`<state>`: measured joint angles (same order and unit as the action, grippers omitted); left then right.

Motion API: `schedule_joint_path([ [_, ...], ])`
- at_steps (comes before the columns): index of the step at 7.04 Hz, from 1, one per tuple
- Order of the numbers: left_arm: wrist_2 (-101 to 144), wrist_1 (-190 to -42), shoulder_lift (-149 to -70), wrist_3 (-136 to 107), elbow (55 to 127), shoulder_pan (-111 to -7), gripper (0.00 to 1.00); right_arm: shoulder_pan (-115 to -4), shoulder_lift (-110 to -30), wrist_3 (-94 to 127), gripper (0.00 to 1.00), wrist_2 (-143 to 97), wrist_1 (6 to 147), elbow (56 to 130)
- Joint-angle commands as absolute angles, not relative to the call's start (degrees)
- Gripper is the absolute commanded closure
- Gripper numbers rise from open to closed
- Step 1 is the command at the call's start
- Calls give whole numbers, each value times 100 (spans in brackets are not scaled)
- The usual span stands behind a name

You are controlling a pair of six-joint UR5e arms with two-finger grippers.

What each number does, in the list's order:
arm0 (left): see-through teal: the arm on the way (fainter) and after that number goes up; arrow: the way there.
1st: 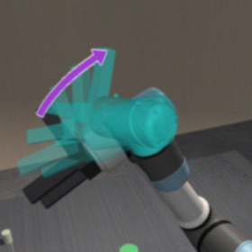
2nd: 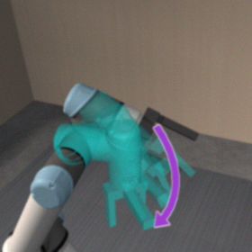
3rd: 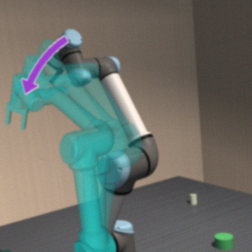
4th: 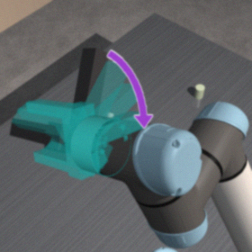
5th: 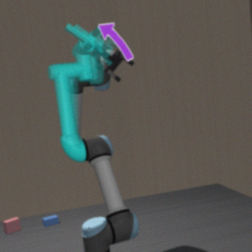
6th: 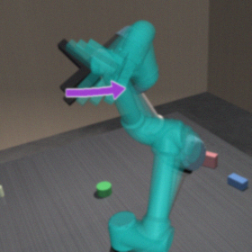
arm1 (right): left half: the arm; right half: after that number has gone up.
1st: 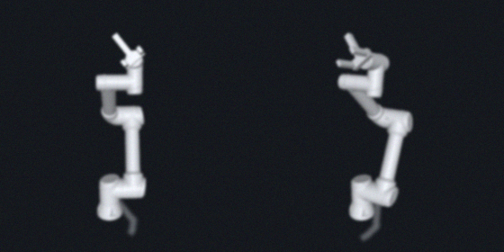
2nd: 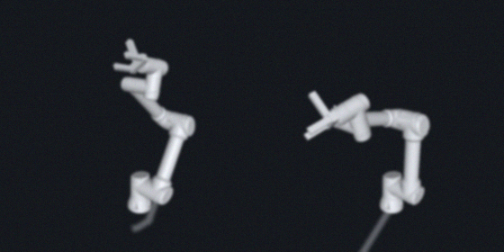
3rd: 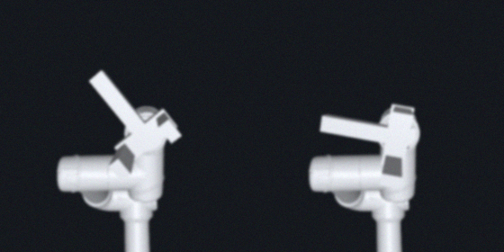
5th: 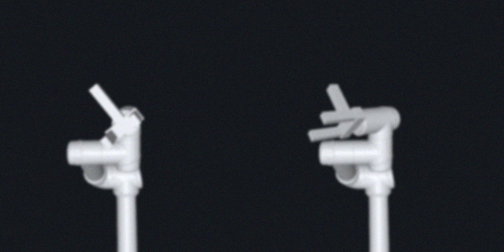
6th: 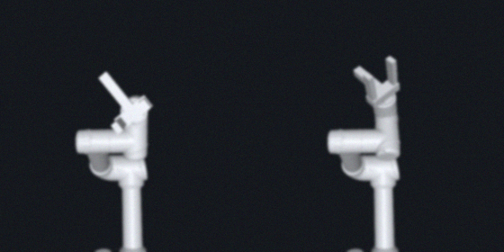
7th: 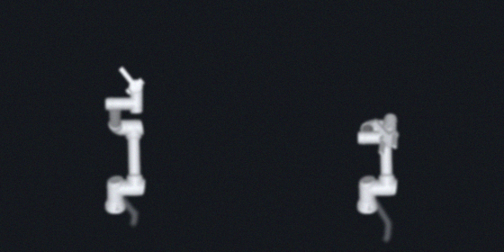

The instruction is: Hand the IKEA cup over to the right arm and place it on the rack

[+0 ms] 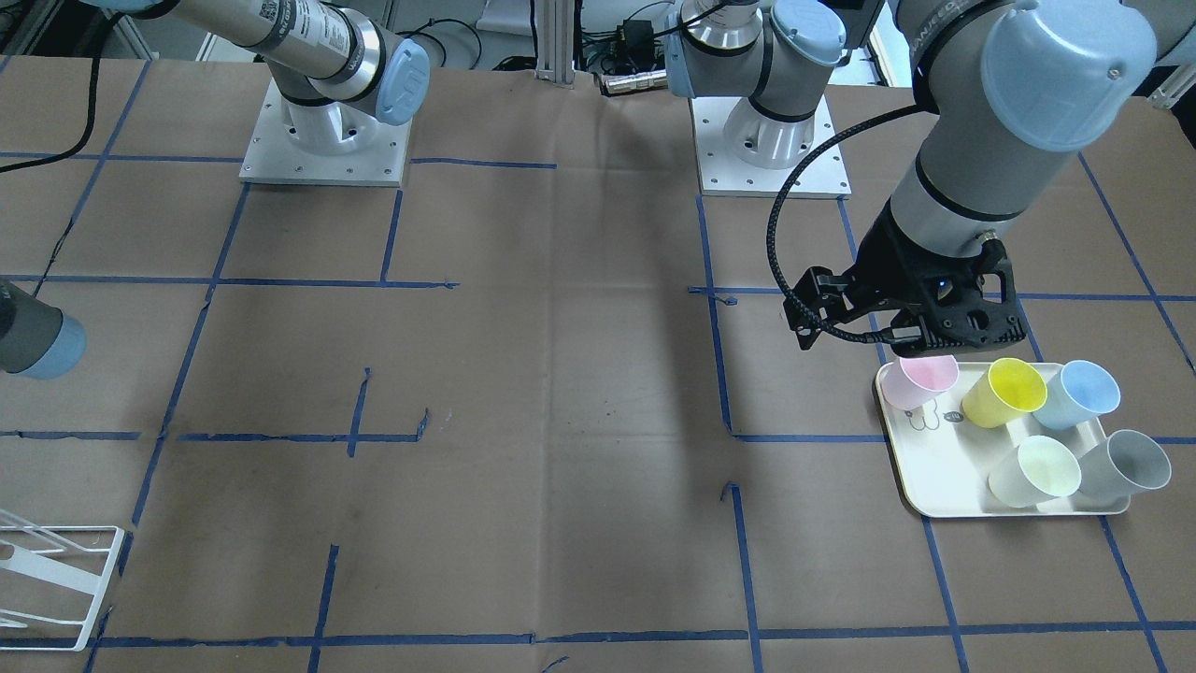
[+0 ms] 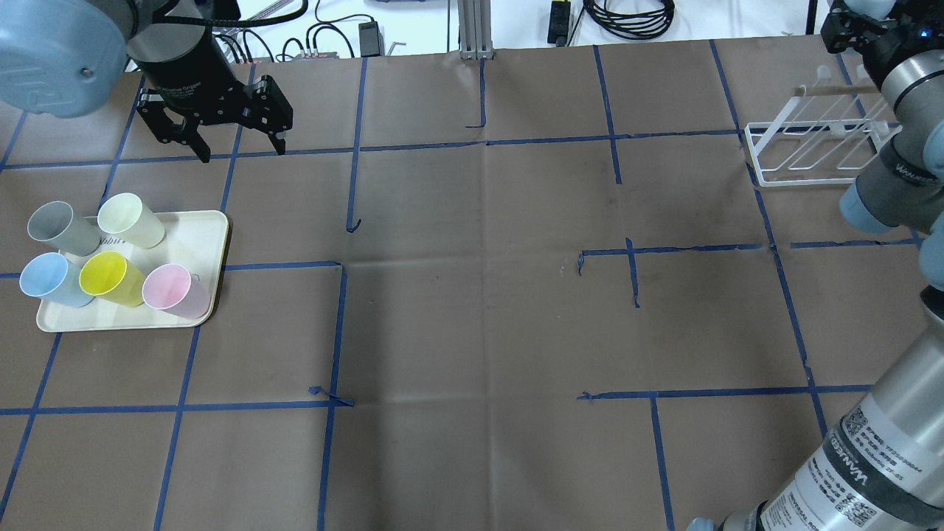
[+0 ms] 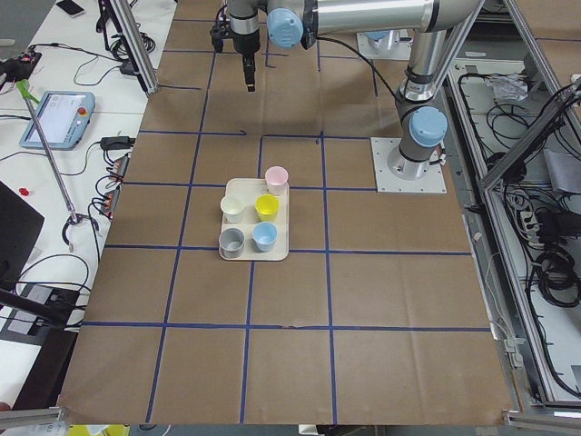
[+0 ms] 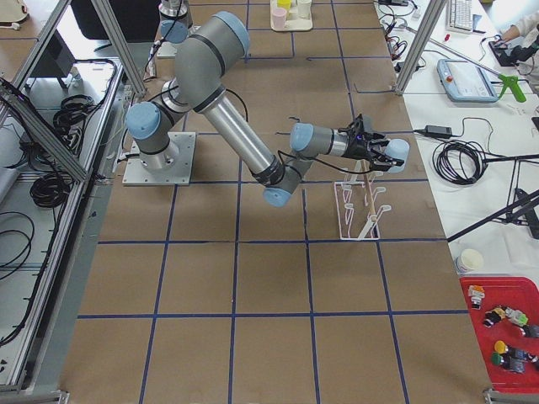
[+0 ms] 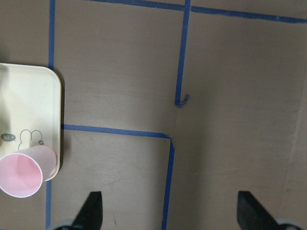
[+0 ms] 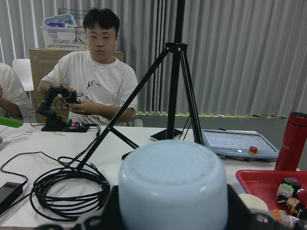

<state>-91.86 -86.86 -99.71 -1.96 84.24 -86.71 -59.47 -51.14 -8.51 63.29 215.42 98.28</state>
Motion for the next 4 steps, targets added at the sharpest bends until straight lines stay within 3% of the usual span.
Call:
schedule_joint_path([
  [1,-9132,-8701,-9871,-193,8420,-8692,1,-5959,-5019,-844,64,6311,21577,9958],
  [4,-8957,-8710,-9738,-193,8437,-8684,1,-5959,-4966,-844,64,6311,21586,10107],
])
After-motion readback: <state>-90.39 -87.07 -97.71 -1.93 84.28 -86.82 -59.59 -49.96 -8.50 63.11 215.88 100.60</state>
